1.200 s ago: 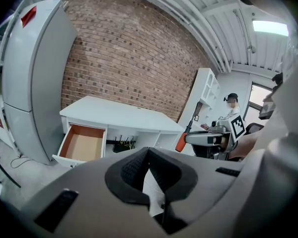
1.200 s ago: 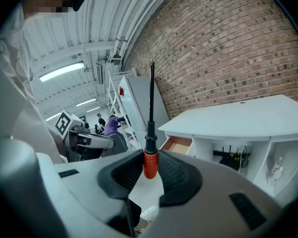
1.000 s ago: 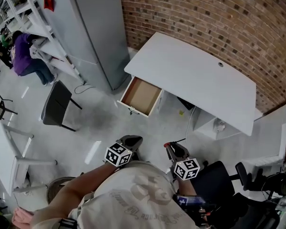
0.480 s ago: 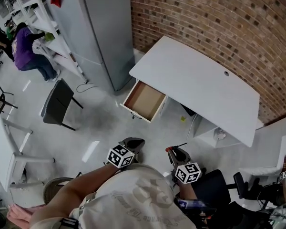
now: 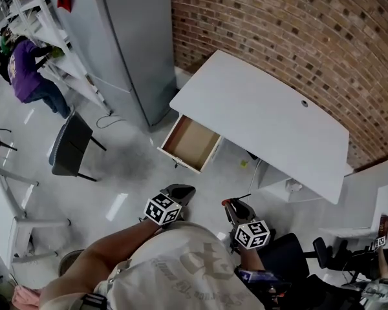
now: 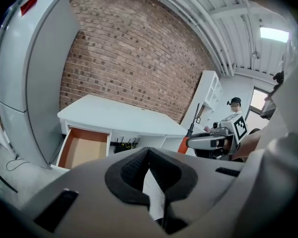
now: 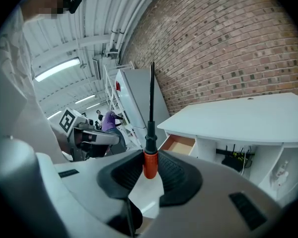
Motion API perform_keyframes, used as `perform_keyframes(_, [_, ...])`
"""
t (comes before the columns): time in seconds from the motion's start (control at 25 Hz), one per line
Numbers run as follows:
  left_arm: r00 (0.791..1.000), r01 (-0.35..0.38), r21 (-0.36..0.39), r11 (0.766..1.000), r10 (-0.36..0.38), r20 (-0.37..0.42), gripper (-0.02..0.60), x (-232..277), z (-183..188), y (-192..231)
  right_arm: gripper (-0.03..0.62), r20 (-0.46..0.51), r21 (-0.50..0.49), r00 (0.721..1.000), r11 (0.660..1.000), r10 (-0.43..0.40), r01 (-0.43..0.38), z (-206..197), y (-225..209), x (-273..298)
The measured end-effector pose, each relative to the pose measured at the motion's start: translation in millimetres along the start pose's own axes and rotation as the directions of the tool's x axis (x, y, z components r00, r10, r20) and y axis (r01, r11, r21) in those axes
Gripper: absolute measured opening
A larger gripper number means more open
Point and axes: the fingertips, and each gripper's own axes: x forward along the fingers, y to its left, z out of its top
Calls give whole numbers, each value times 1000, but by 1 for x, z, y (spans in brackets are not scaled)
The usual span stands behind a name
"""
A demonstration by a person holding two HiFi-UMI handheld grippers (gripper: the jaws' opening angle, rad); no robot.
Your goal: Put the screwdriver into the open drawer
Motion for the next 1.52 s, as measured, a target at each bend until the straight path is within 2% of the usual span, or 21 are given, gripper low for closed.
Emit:
perform_keyframes(0.36, [999, 31, -15, 999, -31, -17, 20, 13, 20, 40, 103, -13, 14, 1000, 1000, -19, 20, 24, -6, 40])
perform_keyframes(0.88, [998, 69, -38, 997, -69, 6, 20, 25, 50, 103, 103, -38, -12, 999, 999, -30, 30, 63, -4, 106])
perform_keyframes(1.28, [997, 63, -41, 997, -61, 51, 20, 16, 75, 153, 103, -44, -57, 998, 997, -48, 46, 92, 1, 149])
perform_keyframes(1.52, [996, 48, -76, 996, -43, 73, 20, 10, 75, 169, 103, -65, -67, 998, 998, -24, 20, 101, 11, 168])
